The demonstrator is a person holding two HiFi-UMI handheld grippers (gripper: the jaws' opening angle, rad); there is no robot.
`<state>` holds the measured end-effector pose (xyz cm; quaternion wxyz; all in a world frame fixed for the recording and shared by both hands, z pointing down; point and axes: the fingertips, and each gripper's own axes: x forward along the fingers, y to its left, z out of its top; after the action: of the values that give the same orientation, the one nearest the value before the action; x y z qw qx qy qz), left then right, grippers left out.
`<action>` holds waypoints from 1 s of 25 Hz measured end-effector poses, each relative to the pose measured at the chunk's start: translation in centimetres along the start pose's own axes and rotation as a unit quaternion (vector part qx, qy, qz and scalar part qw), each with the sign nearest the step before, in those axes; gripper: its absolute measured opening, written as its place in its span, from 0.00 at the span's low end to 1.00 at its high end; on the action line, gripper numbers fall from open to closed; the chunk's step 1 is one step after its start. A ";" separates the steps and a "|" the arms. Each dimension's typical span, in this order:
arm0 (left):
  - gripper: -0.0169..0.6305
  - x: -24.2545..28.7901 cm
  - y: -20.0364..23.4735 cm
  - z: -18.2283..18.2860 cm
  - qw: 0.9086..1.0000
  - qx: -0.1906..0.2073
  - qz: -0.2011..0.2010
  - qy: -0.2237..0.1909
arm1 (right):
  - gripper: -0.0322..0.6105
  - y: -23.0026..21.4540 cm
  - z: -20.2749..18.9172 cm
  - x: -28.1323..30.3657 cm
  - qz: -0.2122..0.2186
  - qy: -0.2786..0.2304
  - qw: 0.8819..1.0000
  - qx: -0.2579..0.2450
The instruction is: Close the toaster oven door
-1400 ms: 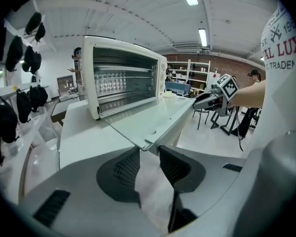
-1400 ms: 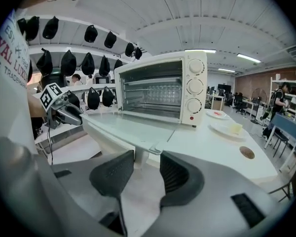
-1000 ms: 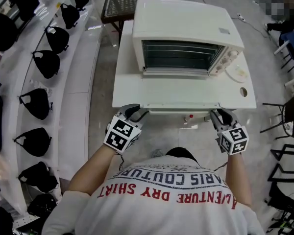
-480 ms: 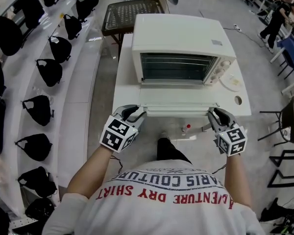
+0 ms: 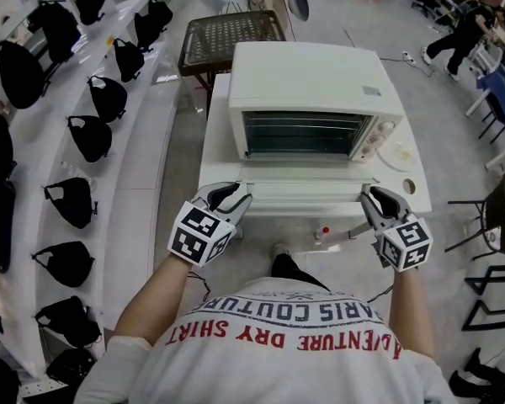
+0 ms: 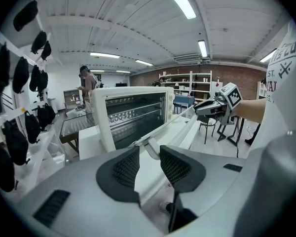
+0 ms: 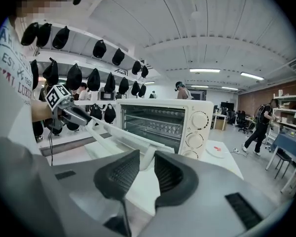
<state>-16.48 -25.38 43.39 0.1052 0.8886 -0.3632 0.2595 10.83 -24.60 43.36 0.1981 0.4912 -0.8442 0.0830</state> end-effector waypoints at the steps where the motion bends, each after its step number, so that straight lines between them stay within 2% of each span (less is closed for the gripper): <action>1: 0.25 -0.1 0.3 0.5 1.000 0.001 0.002 -0.004 | 0.20 -0.2 0.5 0.1 -0.001 -0.004 1.000 -0.001; 6: 0.25 -0.1 1.3 2.6 1.000 0.011 0.011 -0.010 | 0.18 -0.9 2.6 0.7 0.002 -0.008 1.000 -0.002; 11: 0.25 0.3 2.2 3.9 1.000 -0.007 0.002 -0.019 | 0.17 -1.8 3.8 1.2 0.010 -0.011 1.000 0.012; 25: 0.25 1.4 5.7 7.9 0.999 -0.019 0.005 -0.050 | 0.15 -4.3 7.8 3.7 -0.002 -0.041 0.998 0.043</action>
<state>-16.54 -33.23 37.52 0.1030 0.8964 -0.3774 0.2085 10.92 -32.29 37.53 0.1420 0.5043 -0.8461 0.0979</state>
